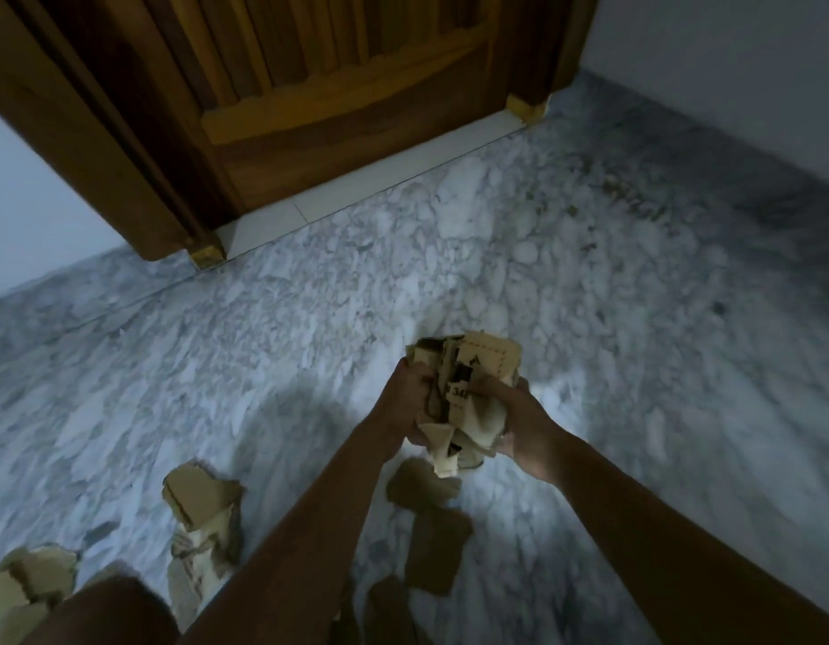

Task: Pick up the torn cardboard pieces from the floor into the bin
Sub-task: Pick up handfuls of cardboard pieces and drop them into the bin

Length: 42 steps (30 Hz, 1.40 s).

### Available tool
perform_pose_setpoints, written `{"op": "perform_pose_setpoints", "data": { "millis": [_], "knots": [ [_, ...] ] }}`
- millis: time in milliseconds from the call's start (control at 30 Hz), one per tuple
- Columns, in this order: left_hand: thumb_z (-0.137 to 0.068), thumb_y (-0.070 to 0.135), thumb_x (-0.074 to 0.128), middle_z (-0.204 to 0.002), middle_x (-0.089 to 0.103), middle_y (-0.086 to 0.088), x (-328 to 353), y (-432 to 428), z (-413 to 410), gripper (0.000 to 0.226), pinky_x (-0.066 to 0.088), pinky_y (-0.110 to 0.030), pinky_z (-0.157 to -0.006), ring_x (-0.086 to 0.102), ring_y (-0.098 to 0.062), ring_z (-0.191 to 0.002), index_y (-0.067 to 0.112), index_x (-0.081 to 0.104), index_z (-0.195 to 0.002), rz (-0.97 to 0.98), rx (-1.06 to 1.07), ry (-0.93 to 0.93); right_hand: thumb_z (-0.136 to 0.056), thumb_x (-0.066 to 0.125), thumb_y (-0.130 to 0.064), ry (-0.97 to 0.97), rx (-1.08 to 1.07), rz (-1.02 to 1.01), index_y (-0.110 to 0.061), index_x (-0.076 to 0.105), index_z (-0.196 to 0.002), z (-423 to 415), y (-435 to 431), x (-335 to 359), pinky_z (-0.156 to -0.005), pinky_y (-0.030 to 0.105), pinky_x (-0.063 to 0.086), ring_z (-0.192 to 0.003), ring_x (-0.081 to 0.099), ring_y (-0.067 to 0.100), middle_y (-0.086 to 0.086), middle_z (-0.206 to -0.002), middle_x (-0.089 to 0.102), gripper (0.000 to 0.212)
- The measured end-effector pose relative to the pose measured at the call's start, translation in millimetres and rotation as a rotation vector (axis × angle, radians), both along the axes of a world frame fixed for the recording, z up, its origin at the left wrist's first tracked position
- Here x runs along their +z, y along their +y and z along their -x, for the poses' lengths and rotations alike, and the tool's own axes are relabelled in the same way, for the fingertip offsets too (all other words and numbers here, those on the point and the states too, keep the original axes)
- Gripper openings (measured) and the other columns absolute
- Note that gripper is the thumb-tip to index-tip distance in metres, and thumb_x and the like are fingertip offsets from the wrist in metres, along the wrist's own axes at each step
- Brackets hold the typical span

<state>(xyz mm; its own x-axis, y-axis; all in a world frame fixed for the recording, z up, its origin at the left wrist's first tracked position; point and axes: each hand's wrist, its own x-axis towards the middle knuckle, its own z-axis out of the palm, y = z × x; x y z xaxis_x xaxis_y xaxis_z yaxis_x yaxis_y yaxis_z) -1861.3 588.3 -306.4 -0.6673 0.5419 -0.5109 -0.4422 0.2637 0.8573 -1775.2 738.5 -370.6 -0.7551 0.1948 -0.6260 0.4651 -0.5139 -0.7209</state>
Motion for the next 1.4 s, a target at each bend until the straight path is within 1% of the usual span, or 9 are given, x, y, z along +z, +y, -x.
{"op": "perform_pose_setpoints", "data": {
  "millis": [133,267,667,833,933,1067,1167,1267,1400],
  "knots": [
    [-0.095,0.047,0.053,-0.109,0.073,-0.007,17.6,66.2,2.1,0.037,0.055,-0.041,-0.094,0.07,-0.023,-0.102,0.019,0.07,-0.113,-0.011,-0.183,0.091,-0.065,0.081,-0.038,-0.01,-0.186,-0.117,-0.021,0.045,-0.135,-25.2,47.6,38.8,-0.083,0.054,0.059,-0.107,0.069,0.034,0.013,-0.123,0.068,0.081],
    [-0.058,0.056,0.073,-0.119,0.067,-0.002,39.3,149.4,-25.0,0.077,0.052,-0.045,-0.098,0.065,-0.022,-0.107,0.023,0.055,-0.125,0.027,-0.343,0.165,-0.084,0.075,-0.04,-0.026,-0.326,-0.229,-0.031,0.046,-0.131,-83.3,96.3,85.4,-0.074,0.041,0.059,-0.103,0.07,0.028,0.006,-0.118,0.071,0.055],
    [-0.091,0.036,0.062,-0.111,0.057,-0.005,169.6,324.8,-317.9,0.053,0.05,-0.034,-0.073,0.059,-0.017,-0.097,0.017,0.03,-0.128,-0.207,-1.028,0.254,-0.097,0.046,-0.041,-0.169,-1.008,-0.514,-0.02,0.036,-0.13,-399.1,146.9,230.9,-0.066,0.035,0.055,-0.091,0.062,0.028,0.016,-0.118,0.06,0.041],
    [-0.082,0.039,0.067,-0.114,0.067,-0.004,213.2,340.8,-453.9,0.049,0.056,-0.047,-0.089,0.067,-0.021,-0.102,0.022,0.051,-0.124,-0.362,-1.216,0.333,-0.094,0.056,-0.043,-0.164,-1.225,-0.595,-0.031,0.05,-0.126,-537.1,137.1,276.0,-0.072,0.04,0.06,-0.093,0.069,0.027,0.008,-0.113,0.069,0.035],
    [-0.078,0.045,0.068,-0.116,0.07,-0.002,224.2,346.7,-550.4,0.047,0.058,-0.049,-0.086,0.07,-0.022,-0.1,0.029,0.055,-0.119,-0.411,-1.322,0.306,-0.095,0.06,-0.036,-0.155,-1.302,-0.682,-0.033,0.055,-0.125,-634.3,127.6,290.9,-0.063,0.029,0.059,-0.089,0.073,0.017,0.001,-0.111,0.073,0.03],
    [-0.062,0.065,0.065,-0.118,0.067,0.0,215.7,355.5,-680.0,0.07,0.056,-0.052,-0.089,0.069,-0.023,-0.101,0.031,0.05,-0.121,-0.401,-1.358,0.339,-0.097,0.061,-0.033,-0.215,-1.449,-0.739,-0.021,0.055,-0.13,-745.2,108.7,290.6,-0.084,0.035,0.058,-0.099,0.072,0.018,0.004,-0.117,0.072,0.035],
    [-0.08,0.057,0.063,-0.128,0.058,-0.004,200.8,351.1,-762.0,0.057,0.052,-0.05,-0.095,0.062,-0.026,-0.111,0.025,0.04,-0.122,-0.38,-1.408,0.384,-0.092,0.065,-0.046,-0.286,-1.515,-0.709,-0.02,0.059,-0.125,-820.9,97.7,270.3,-0.098,0.042,0.053,-0.103,0.07,0.023,0.002,-0.115,0.072,0.042],
    [-0.078,0.066,0.058,-0.138,0.052,-0.004,182.7,351.5,-805.3,0.074,0.048,-0.05,-0.101,0.056,-0.027,-0.121,0.027,0.038,-0.138,-0.319,-1.421,0.373,-0.066,0.073,-0.071,-0.359,-1.45,-0.609,-0.02,0.063,-0.125,-879.5,96.2,247.3,-0.098,0.049,0.053,-0.104,0.07,0.026,0.002,-0.115,0.073,0.079],
    [-0.076,0.071,0.052,-0.143,0.049,0.001,169.9,357.0,-819.8,0.075,0.045,-0.049,-0.105,0.052,-0.025,-0.126,0.034,0.043,-0.14,-0.278,-1.404,0.304,-0.075,0.066,-0.063,-0.425,-1.396,-0.567,-0.014,0.056,-0.136,-912.2,96.7,243.4,-0.099,0.052,0.053,-0.109,0.066,0.032,0.01,-0.123,0.068,0.079]
  ]
}}
